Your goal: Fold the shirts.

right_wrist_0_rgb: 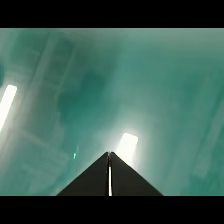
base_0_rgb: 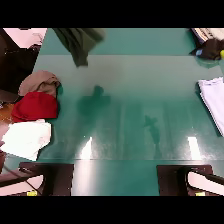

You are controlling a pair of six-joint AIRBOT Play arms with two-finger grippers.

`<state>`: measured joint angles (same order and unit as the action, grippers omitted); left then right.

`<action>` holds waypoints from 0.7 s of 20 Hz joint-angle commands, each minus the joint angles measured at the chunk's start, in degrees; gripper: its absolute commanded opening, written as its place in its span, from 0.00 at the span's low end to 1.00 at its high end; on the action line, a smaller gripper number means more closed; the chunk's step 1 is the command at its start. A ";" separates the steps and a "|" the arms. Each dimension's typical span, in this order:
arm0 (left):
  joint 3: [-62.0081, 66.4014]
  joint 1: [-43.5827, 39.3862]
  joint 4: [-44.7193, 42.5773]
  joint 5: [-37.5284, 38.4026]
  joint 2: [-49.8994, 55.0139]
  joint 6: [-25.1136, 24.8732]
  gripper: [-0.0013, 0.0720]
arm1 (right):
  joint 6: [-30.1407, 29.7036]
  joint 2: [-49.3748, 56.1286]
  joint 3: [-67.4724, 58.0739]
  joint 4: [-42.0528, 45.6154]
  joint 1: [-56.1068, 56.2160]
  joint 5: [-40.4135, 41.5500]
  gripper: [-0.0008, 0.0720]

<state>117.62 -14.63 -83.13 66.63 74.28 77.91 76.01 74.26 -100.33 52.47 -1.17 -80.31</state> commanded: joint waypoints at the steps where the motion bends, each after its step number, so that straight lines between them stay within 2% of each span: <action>1: -4.04 -8.87 8.22 11.52 -5.42 -1.81 0.06 | 0.02 0.00 -7.30 0.02 -0.24 0.59 0.04; 3: -10.21 -13.35 11.96 12.31 -4.87 -1.66 0.06 | 0.02 0.00 -9.66 -0.02 -0.24 -0.81 0.04; 7: -26.73 -19.30 17.88 3.50 -1.51 -1.36 0.06 | 0.02 -0.04 -11.82 0.00 -0.24 -4.48 0.04; 8: -29.99 -20.06 19.02 1.40 -0.39 -1.38 0.15 | 0.02 -0.04 -11.82 0.00 -0.24 -5.57 0.04; 9: -32.74 -20.39 19.50 -0.55 0.92 -0.85 0.65 | 0.04 0.00 -11.82 0.02 -0.24 -6.47 0.04; 10: -34.34 -20.31 19.58 -1.29 2.08 0.55 0.98 | 0.02 0.00 -11.80 0.04 -0.24 -7.04 0.04; 11: -34.58 -19.54 18.60 -0.42 2.62 0.81 0.87 | 0.02 0.00 -11.82 0.04 -0.24 -7.32 0.04; 14: -32.37 -12.22 16.22 2.97 2.32 0.68 0.84 | 0.02 0.00 -11.80 0.04 -0.24 -7.34 0.04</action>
<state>86.00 -30.94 -66.00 68.29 75.99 77.95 76.01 74.24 -111.90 52.49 -1.39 -86.67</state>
